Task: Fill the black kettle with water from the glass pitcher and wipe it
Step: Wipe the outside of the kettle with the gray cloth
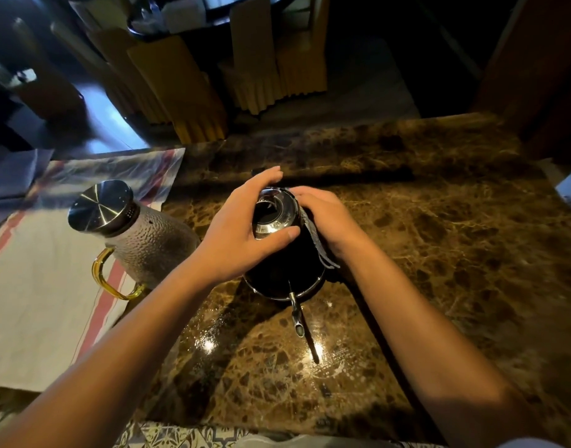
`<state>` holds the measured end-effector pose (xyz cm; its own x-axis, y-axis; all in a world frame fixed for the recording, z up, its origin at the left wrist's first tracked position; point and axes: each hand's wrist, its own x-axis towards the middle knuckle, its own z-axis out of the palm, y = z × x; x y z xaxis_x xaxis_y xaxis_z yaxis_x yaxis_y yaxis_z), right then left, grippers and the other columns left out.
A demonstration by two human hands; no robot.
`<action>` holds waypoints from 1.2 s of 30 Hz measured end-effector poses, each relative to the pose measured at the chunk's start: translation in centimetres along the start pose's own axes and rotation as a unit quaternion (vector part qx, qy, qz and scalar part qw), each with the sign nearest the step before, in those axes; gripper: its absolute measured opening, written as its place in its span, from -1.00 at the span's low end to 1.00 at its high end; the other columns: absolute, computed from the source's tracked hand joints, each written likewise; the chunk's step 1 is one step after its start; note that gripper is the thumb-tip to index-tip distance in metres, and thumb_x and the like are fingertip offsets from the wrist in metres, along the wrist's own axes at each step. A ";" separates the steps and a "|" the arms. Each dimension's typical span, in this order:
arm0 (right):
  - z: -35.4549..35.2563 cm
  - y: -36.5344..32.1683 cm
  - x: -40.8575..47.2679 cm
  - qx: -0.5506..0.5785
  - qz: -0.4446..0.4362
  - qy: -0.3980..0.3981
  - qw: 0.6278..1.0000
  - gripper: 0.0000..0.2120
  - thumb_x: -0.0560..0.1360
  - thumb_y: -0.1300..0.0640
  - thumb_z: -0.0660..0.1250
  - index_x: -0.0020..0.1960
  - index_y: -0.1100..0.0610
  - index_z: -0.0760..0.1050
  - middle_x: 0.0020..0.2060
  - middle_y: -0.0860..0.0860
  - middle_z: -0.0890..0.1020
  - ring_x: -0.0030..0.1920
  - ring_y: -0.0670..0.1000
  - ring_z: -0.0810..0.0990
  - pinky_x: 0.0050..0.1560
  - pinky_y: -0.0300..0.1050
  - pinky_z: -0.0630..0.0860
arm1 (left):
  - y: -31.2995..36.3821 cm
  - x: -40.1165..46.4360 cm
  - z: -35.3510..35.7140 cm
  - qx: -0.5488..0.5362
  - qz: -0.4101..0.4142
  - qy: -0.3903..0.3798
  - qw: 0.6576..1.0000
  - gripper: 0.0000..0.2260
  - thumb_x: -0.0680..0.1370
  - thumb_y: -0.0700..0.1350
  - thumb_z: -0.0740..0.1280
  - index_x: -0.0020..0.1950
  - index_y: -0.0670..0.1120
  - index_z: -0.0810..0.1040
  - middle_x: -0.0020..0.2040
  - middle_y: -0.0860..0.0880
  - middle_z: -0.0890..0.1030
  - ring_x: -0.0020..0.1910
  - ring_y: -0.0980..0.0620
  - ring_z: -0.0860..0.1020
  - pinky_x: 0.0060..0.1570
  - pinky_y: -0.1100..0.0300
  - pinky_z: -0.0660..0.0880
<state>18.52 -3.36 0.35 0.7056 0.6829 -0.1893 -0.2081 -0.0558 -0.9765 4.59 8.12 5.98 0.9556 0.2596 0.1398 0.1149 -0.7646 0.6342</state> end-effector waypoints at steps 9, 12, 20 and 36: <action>-0.3 2.2 1.3 -0.056 0.036 0.001 0.998 -0.78 0.53 0.00 0.32 -0.04 0.01 0.74 -0.07 -0.03 0.78 0.00 0.00 0.73 0.11 0.04 0.61 | 0.1 0.0 0.0 0.002 0.000 -0.003 1.000 -0.24 0.47 0.24 0.40 0.60 0.04 0.25 0.56 0.14 0.34 0.50 0.15 0.35 0.47 0.03 0.37; -1.1 4.2 1.1 -0.077 0.053 0.007 0.996 -0.68 0.55 -0.07 0.25 -0.16 0.12 0.64 -0.17 0.09 0.70 -0.12 0.06 0.64 0.02 0.17 0.58 | -0.1 0.0 0.0 0.000 -0.004 -0.005 1.000 -0.25 0.47 0.24 0.40 0.59 0.05 0.26 0.55 0.14 0.35 0.50 0.14 0.36 0.48 -0.01 0.38; -3.5 5.4 -1.1 -0.286 -0.022 0.017 0.958 -0.62 0.65 0.04 0.18 -0.19 0.26 0.55 -0.29 0.11 0.62 -0.22 0.03 0.58 -0.15 0.02 0.48 | -0.7 1.6 -2.2 -0.011 -0.022 -0.074 0.997 -0.42 0.48 0.30 0.35 0.46 0.15 0.39 0.55 0.23 0.35 0.54 0.22 0.28 0.48 0.06 0.30; -5.1 4.1 -3.0 -0.131 -0.044 0.126 0.982 -0.94 0.48 0.08 0.54 -0.05 0.03 0.73 -0.10 -0.11 0.74 -0.02 -0.09 0.71 0.04 -0.06 0.64 | 2.0 1.2 -1.5 0.282 -0.036 -0.068 0.956 -0.28 0.51 0.39 0.24 0.60 0.11 0.22 0.47 -0.10 0.37 0.39 -0.14 0.44 0.25 0.01 0.51</action>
<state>18.98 -9.37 -3.62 0.8655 0.4929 -0.0892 0.0201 -0.2120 -0.9771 5.59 7.82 8.54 0.9616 0.2741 -0.0130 0.2736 -0.9541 0.1216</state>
